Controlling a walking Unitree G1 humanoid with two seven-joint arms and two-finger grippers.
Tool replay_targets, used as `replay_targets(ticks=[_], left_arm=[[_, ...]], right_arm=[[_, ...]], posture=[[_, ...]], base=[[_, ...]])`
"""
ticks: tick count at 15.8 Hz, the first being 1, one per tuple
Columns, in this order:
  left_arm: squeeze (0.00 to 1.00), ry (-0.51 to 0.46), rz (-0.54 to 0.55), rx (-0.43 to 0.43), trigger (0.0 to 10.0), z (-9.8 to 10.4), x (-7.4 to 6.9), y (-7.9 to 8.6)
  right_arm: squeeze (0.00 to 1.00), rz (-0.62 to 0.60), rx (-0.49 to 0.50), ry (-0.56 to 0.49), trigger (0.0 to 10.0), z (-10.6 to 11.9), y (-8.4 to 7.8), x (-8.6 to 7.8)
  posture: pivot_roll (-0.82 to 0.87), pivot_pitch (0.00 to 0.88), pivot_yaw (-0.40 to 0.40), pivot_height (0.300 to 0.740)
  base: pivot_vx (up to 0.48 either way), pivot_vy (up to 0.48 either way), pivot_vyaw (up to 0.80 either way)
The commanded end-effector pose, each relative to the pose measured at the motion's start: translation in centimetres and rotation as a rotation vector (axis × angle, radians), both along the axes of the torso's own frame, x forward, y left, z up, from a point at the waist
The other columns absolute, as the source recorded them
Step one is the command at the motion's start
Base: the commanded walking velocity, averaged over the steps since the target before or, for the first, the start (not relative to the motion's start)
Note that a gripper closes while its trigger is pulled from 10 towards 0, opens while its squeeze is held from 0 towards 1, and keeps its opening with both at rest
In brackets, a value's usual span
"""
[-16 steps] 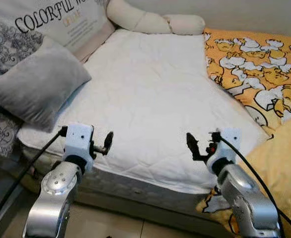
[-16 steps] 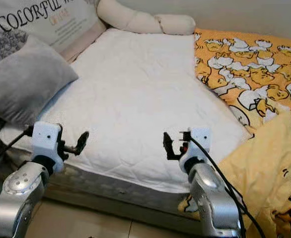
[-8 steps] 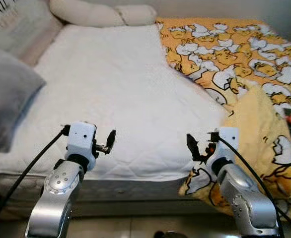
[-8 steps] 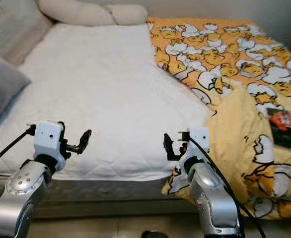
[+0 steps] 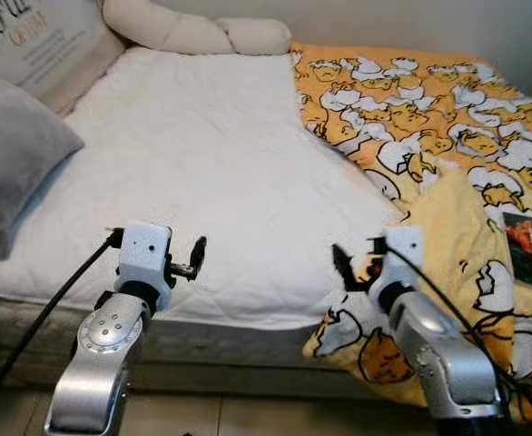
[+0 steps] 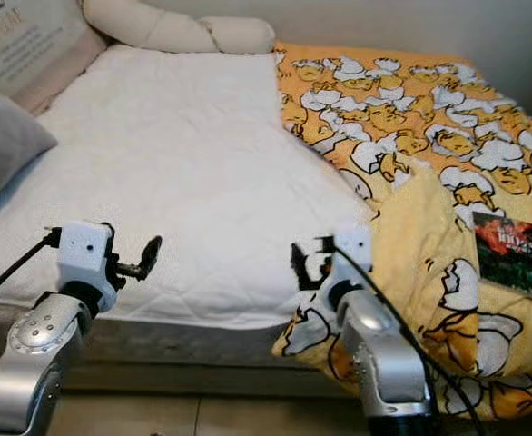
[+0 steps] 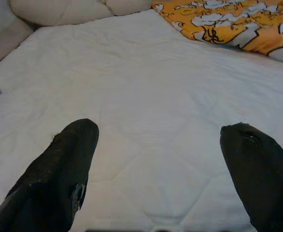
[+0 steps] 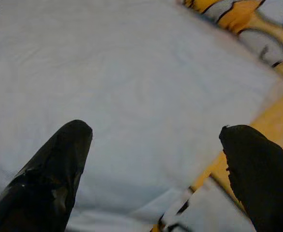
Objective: Clean up the room
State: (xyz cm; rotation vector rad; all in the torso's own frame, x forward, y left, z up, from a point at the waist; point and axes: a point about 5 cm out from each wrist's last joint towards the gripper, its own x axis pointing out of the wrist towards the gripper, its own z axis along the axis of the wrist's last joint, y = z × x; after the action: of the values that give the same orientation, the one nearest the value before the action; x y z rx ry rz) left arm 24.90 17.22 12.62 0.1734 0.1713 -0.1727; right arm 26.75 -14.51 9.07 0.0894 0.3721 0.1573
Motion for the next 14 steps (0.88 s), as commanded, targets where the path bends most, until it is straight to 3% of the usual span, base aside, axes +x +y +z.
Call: replay_targets(ticks=[1, 2, 3, 5, 7, 10, 14], left_arm=[[0.0, 0.021, -0.042, 0.001, 10.0, -0.1, -0.1, -0.3], [0.0, 0.027, -0.079, 0.01, 10.0, -0.1, -0.2, -0.6], [0.0, 0.03, -0.093, 0.014, 10.0, -0.1, -0.2, -0.7], [0.0, 0.041, -0.182, 0.025, 10.0, 0.1, -0.5, -1.4], [0.0, 0.042, -0.214, 0.023, 10.0, 0.2, -0.7, -1.6], [0.0, 0.032, -0.181, 0.033, 10.0, 0.2, -0.7, -1.3], [0.0, 0.019, -0.08, -0.027, 10.0, 0.1, -0.2, -0.9]], right_arm=[[0.0, -0.004, -0.019, 0.032, 10.0, -0.2, -0.1, 0.2], [0.71, -0.028, -0.015, 0.053, 10.0, -0.4, -0.4, 0.4], [1.0, -0.035, -0.014, 0.061, 10.0, -0.5, -0.5, 0.4], [1.0, -0.088, -0.062, 0.129, 10.0, -1.3, -1.4, 1.2], [1.0, -0.078, -0.07, 0.135, 10.0, -1.1, -1.4, 1.8], [1.0, -0.052, -0.084, 0.129, 10.0, -1.0, -1.1, 2.0], [1.0, -0.042, -0.076, 0.111, 10.0, -0.9, -0.8, 1.7]], posture=[[-0.07, 0.0, -0.016, 0.74], [-0.07, 0.0, -0.016, 0.74], [-0.07, 0.0, -0.017, 0.74], [-0.06, 0.0, -0.023, 0.74], [-0.05, 0.0, -0.024, 0.74], [-0.05, 0.0, -0.025, 0.74], [-0.06, 0.0, -0.017, 0.74]], base=[[0.0, 0.0, 0.0], [0.0, 0.0, 0.0], [0.0, 0.0, 0.0], [0.0, 0.0, 0.0], [0.0, 0.0, 0.0], [0.0, 0.0, 0.0], [0.0, 0.0, 0.0]])
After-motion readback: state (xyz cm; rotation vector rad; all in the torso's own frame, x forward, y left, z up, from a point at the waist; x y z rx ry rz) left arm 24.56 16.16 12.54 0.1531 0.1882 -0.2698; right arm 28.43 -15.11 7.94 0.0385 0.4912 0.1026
